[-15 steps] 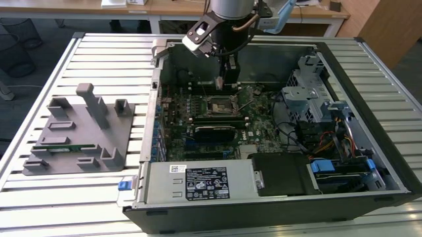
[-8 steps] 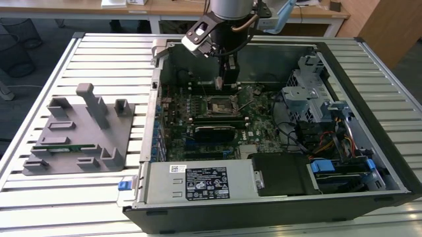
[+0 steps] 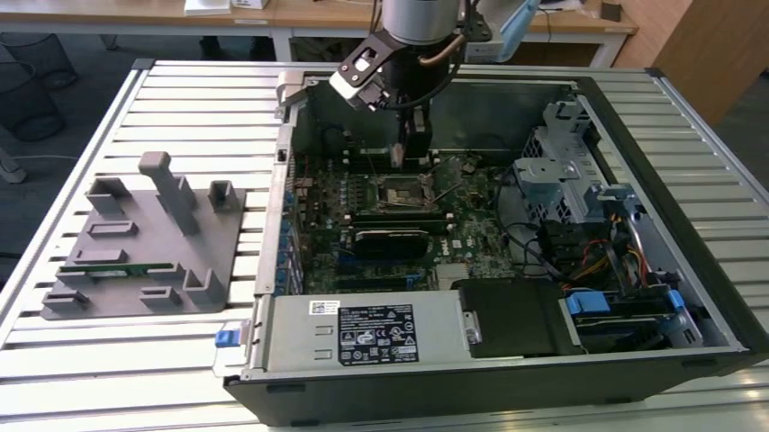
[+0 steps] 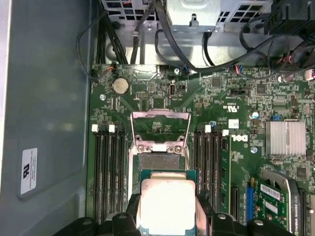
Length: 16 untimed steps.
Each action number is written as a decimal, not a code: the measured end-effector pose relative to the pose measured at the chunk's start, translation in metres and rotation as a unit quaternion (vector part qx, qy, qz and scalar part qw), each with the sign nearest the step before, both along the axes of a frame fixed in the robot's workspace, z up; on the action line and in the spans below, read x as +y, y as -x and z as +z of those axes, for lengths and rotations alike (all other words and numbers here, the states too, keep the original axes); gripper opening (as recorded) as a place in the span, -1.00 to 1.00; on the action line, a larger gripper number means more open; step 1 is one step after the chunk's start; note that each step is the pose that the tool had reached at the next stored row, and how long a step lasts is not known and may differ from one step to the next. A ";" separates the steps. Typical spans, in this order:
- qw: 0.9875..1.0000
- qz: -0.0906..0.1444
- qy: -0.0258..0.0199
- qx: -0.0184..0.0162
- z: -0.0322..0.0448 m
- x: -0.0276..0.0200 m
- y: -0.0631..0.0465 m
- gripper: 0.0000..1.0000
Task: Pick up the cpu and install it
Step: 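Place the cpu into insertion slot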
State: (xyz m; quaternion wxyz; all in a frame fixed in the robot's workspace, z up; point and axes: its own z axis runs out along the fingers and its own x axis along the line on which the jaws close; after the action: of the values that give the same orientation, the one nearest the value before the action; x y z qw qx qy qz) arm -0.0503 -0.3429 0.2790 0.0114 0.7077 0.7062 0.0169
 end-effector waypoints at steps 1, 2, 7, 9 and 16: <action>1.000 0.000 0.000 0.000 0.0000 0.0000 0.000 0.05; 1.000 0.000 0.000 0.000 0.0000 0.0000 0.000 0.05; 1.000 0.000 0.000 0.000 -0.0002 0.0000 0.000 0.05; 1.000 0.000 0.000 0.000 -0.0002 0.0000 0.000 0.05; 1.000 0.000 0.000 0.000 -0.0010 0.0000 0.000 0.05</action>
State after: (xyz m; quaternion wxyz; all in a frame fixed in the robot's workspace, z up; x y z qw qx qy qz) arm -0.0504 -0.3429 0.2779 0.0117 0.7077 0.7062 0.0166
